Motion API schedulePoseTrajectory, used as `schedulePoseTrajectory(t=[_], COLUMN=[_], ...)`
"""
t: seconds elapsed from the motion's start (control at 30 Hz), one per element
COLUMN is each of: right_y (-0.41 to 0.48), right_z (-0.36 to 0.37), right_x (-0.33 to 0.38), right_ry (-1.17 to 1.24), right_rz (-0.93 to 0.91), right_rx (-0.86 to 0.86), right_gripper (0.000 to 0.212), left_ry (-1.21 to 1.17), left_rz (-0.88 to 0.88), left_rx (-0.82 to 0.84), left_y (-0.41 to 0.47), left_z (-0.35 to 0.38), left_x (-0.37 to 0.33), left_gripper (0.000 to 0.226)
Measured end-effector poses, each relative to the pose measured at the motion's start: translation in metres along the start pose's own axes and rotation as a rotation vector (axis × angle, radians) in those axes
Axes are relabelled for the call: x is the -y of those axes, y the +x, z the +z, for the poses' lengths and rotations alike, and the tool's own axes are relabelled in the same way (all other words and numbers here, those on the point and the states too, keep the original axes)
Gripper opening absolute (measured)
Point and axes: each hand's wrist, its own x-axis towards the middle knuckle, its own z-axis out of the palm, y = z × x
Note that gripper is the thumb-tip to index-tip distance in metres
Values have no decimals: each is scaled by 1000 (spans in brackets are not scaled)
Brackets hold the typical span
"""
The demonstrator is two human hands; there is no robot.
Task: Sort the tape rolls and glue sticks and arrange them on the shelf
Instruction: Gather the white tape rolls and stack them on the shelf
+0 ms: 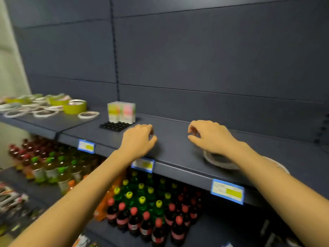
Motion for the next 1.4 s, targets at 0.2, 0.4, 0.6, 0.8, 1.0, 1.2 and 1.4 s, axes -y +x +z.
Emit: schedulePoseTrajectory(t=[0.2,0.4,0.6,0.8,1.0,1.2,1.4], right_y=[49,93,134,171,205,254,327], right_z=[34,56,85,103,119,147,172], right_x=[90,176,271,340,374,406,439], right_ry=[84,143,141,136,131,132,127], right_rz=[-257,-353,-366,-322,-251,-222,-202], right_rx=[70,102,128,139,165,179,145], right_gripper=[32,35,36,33,29,28,28], left_ry=[172,255,269,253,226,177,199], left_rz=[-180,-289,-302,-275,-273,-308,-335], left_rx=[5,-28,-9,8,42,41,27], left_y=[-50,-88,-111,-118,-110,-93,-55], left_z=[-45,-85,-112,-121,-114,-99,-86], left_x=[89,173,263,347,407,462,529], left_gripper=[29,24,24,25,26,26,25])
